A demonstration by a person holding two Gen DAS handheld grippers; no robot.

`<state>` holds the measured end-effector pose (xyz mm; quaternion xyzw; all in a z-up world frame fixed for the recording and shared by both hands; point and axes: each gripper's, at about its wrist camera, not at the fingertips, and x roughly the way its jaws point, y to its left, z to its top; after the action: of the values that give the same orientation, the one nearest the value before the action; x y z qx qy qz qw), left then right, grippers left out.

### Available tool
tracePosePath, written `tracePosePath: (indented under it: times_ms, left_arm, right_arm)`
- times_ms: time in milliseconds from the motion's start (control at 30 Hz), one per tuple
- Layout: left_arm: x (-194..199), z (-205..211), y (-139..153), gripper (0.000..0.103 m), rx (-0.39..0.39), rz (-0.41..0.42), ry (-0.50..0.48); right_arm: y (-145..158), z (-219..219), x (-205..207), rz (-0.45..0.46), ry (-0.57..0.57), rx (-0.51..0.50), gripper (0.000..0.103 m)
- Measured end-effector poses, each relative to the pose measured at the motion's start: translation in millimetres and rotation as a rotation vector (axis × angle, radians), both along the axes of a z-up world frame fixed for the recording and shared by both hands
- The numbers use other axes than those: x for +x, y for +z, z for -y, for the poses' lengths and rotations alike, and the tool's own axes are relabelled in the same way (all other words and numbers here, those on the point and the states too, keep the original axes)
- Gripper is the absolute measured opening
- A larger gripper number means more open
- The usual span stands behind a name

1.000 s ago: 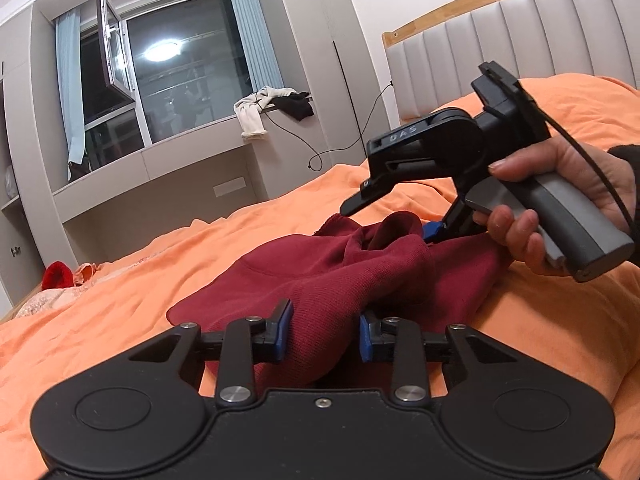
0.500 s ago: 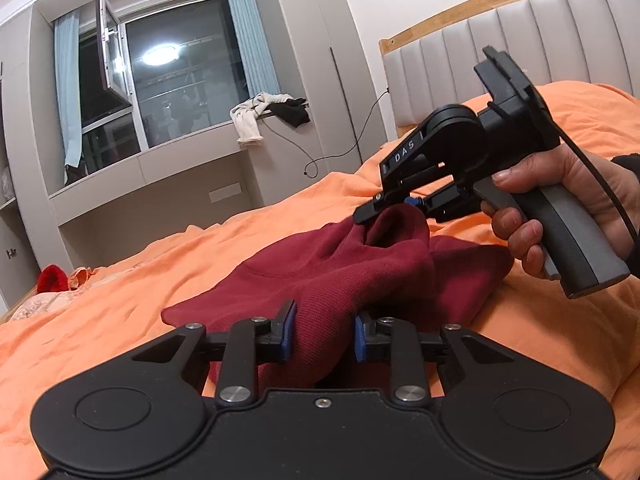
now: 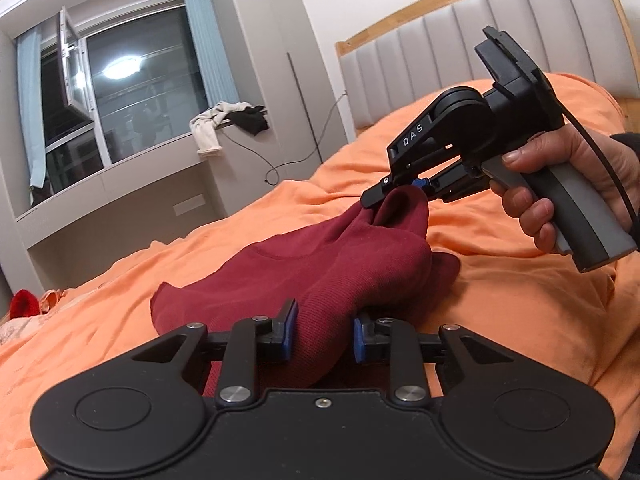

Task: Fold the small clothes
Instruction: 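Close the left gripper on the folded shirt while the right gripper grasps it too, then open both grippers and release the shirt onto the sheet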

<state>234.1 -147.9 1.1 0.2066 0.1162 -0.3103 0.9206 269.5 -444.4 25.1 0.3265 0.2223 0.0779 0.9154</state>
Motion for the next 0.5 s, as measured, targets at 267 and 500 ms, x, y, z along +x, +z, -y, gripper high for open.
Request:
tracePosePath:
  times_ms: [267, 500]
  left_arm:
    - [-4, 11, -12, 0.032, 0.053, 0.011, -0.017]
    - [11, -9, 3, 0.054, -0.109, -0.156, -0.076]
  right_arm:
    - [-14, 4, -4, -0.047, -0.007, -0.032, 0.018]
    - [-20, 4, -4, -0.074, -0.011, -0.031, 0.034]
